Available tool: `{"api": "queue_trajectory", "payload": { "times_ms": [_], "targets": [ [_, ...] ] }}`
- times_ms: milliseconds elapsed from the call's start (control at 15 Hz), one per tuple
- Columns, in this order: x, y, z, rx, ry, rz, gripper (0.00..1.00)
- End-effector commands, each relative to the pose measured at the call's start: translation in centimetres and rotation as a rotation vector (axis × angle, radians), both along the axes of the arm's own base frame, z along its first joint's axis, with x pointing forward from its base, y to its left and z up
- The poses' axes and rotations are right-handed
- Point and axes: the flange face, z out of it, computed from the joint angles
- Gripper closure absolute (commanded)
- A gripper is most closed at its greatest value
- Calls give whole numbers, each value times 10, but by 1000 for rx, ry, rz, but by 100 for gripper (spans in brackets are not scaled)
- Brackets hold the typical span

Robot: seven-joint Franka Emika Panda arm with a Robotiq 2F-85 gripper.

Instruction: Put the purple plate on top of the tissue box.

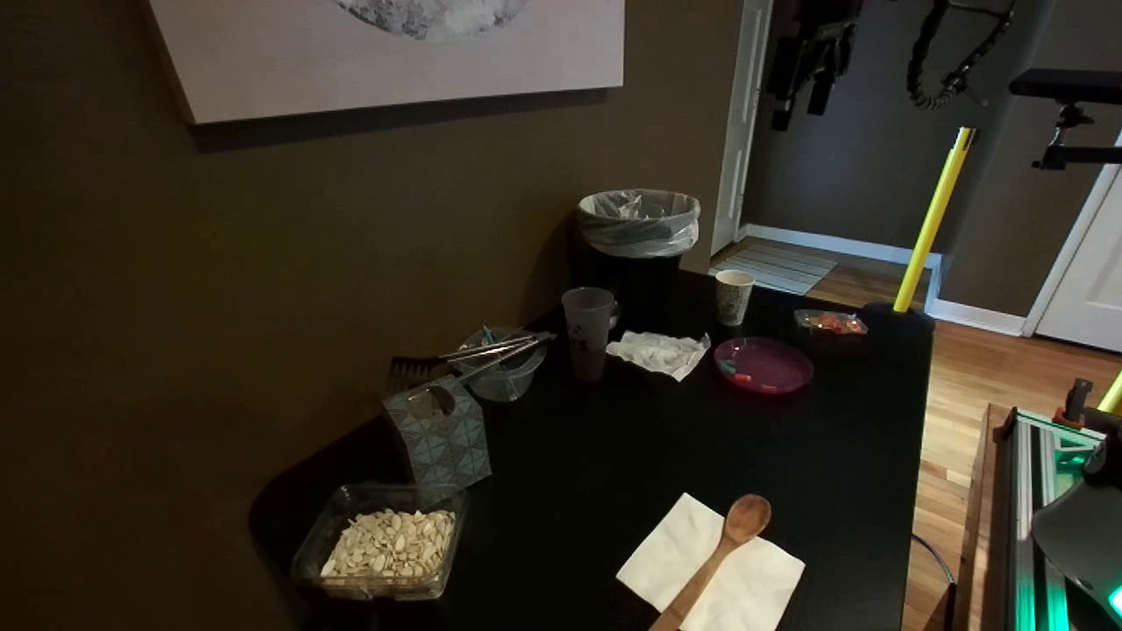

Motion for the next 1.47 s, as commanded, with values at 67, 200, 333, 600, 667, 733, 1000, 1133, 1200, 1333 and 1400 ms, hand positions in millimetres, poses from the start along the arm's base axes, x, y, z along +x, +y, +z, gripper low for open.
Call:
{"api": "queue_trajectory", "payload": {
  "times_ms": [67, 200, 333, 600, 667, 733, 1000, 1133, 1200, 1333, 1400],
  "targets": [
    [10, -56, -42, 54, 48, -177, 0],
    [10, -81, -68, 102, 96, -235, 0],
    [7, -102, -89, 150, 132, -265, 0],
    [3, -115, -97, 166, 167, -289, 0],
    [3, -116, -97, 166, 168, -290, 0],
    [4, -114, -96, 164, 165, -286, 0],
    [9, -117, -101, 190, 160, -283, 0],
    [9, -130, -120, 238, 172, -313, 0],
    [6, -138, -132, 261, 182, -334, 0],
    [-1, -159, -156, 308, 184, -385, 0],
    [-4, -171, -169, 328, 186, -397, 0]
  ]
}}
